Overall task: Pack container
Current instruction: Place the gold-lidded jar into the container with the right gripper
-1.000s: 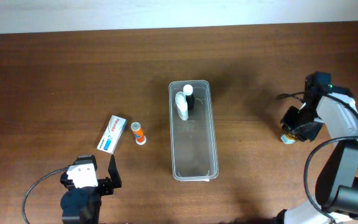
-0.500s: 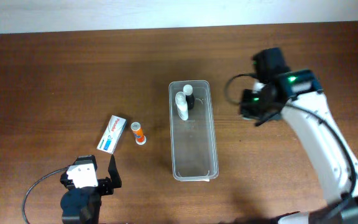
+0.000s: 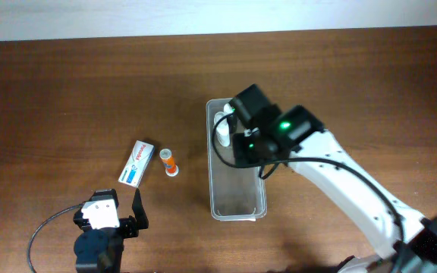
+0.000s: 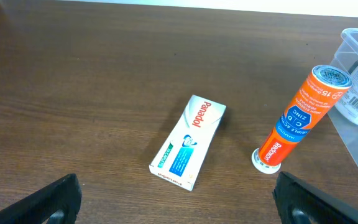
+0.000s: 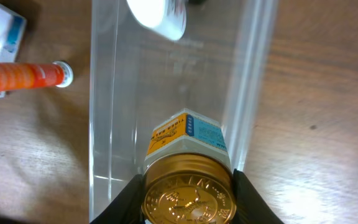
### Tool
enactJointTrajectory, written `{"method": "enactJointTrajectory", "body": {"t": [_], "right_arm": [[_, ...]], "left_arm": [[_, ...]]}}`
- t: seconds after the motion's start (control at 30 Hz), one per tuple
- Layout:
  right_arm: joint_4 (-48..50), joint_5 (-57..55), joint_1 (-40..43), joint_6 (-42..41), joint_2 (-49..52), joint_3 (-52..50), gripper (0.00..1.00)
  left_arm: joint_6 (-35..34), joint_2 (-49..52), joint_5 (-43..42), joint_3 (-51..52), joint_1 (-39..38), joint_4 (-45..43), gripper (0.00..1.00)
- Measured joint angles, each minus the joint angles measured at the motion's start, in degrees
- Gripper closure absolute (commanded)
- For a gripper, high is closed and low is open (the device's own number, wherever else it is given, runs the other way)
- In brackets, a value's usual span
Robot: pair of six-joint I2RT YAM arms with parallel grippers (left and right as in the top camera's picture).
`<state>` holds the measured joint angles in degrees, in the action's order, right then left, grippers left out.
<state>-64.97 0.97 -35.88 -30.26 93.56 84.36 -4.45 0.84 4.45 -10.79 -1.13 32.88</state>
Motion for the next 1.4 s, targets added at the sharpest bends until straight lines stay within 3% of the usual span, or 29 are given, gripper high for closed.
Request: {"method": "enactJointTrajectory", "body": {"t": [0.57, 0.8, 1.17, 1.4], "right_arm": [[10.7, -0.7, -8.2, -5.3, 14.1, -3.6, 0.7], [11.9, -1.1, -8.2, -6.0, 15.5, -3.6, 0.5], [10.8, -1.4, -8.2, -5.8, 14.8, -3.6, 0.47], [5.5, -4.9, -7.9, -5.9, 3.2, -3.5, 0.31]], "left_arm": [[0.0, 0.0, 0.0, 0.0, 0.0, 0.0, 0.01], [0.0, 0.0, 0.0, 0.0, 0.0, 0.0, 0.01], [0.0, 0.0, 0.0, 0.0, 0.0, 0.0, 0.01], [0.0, 0.0, 0.0, 0.0, 0.0, 0.0, 0.01]]}}
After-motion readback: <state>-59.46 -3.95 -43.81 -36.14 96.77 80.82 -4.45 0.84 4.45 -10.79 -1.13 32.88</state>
